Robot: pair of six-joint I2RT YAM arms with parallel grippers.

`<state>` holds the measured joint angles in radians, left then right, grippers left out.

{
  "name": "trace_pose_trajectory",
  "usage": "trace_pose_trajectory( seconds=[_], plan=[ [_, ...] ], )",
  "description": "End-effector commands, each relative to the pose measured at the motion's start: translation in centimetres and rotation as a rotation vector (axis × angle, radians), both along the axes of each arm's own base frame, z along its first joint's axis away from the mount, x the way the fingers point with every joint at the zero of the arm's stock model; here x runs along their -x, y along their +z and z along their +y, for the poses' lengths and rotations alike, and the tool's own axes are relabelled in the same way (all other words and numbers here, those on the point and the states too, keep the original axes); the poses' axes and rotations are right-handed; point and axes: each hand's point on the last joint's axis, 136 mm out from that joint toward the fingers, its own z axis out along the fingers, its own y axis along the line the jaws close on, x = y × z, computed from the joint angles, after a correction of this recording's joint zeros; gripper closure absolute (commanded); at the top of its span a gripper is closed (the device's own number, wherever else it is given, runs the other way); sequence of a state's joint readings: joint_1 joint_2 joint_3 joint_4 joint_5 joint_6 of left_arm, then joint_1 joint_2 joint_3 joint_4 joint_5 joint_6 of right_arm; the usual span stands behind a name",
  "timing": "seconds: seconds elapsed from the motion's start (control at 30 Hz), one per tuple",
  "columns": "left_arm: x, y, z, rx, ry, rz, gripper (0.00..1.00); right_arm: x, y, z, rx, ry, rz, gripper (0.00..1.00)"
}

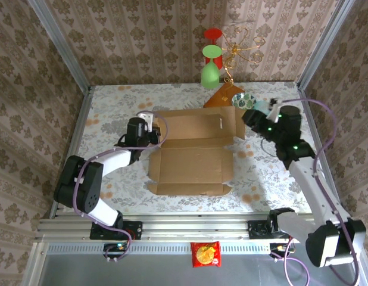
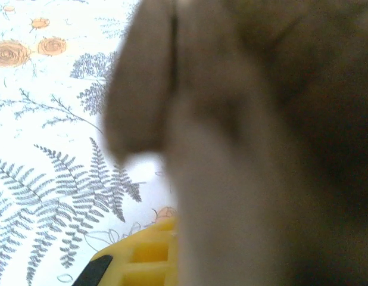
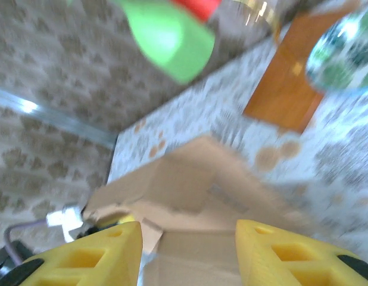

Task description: Fold the paper box

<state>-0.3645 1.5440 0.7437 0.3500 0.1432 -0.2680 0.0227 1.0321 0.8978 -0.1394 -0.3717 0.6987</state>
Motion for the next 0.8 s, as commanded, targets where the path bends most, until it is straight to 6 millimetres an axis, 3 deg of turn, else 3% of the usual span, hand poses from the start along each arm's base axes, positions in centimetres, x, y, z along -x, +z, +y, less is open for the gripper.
trace_pose_trajectory(
  seconds=[0.0, 0.07, 0.17, 0.3, 0.57, 0.67, 0.77],
  plan=[
    [-0.2, 2.5, -1.4, 0.086, -0.141, -0.021, 1.00, -0.2, -1.3, -3.0, 0.129, -0.043, 0.016, 0.54],
    [-0.6, 2.8, -1.2, 0.110, -0.168, -0.015, 1.00, -1.1, -1.7, -3.6, 0.209, -0.029, -0.020, 0.53],
    [-1.2, 2.8, -1.0, 0.147, -0.205, 0.009, 1.00, -2.2, -2.1, -1.0, 0.274, 0.174, -0.129, 0.57],
    [-2.0, 2.4, -0.4, 0.154, -0.209, 0.033, 1.00, -1.8, -2.0, 1.9, 0.287, 0.379, -0.260, 0.57],
    [-2.8, 2.4, -0.3, 0.151, -0.229, 0.034, 1.00, -0.3, -2.8, 4.3, 0.395, 0.586, -0.337, 0.54],
    [-2.8, 2.3, -0.4, 0.146, -0.251, 0.036, 1.00, -1.2, -3.6, 4.0, 0.437, 0.599, -0.315, 0.54],
    [-2.9, 2.3, -0.1, 0.145, -0.264, 0.041, 1.00, -2.1, -2.9, 4.2, 0.408, 0.623, -0.329, 0.56]
  ],
)
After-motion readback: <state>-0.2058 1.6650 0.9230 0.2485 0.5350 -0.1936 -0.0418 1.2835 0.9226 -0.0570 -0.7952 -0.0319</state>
